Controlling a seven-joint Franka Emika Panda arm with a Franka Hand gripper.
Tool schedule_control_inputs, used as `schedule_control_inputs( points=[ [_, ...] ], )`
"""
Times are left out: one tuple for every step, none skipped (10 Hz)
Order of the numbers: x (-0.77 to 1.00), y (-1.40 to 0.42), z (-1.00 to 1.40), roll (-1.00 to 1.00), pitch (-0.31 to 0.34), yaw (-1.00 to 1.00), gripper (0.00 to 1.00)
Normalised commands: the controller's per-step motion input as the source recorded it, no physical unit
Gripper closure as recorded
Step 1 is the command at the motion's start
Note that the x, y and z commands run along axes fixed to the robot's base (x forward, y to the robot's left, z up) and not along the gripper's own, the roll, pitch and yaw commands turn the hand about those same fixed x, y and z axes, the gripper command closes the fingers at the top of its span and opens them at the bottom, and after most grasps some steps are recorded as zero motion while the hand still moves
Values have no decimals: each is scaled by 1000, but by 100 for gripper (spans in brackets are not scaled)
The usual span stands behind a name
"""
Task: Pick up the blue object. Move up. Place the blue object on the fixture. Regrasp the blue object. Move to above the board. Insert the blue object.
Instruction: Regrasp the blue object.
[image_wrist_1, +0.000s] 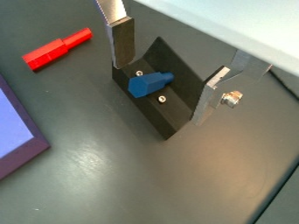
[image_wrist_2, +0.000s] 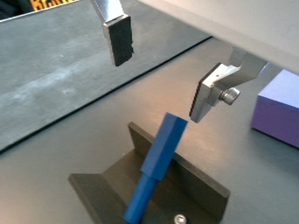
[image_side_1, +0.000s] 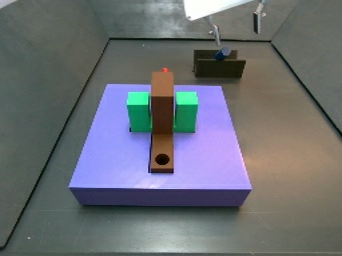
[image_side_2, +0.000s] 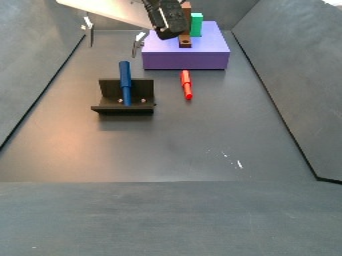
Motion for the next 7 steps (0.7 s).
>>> schedule_control_inputs(
  points=[
    [203,0,120,1000,129,246,0],
    [189,0,77,1000,234,291,0],
    [137,0,86,1000,294,283,0],
    [54,0,106,1000,360,274,0],
    [80,-163,189,1000,277,157,0],
    [29,-257,177,1000,151,129,0],
    [0,-234,177,1000,163,120,0]
  ],
)
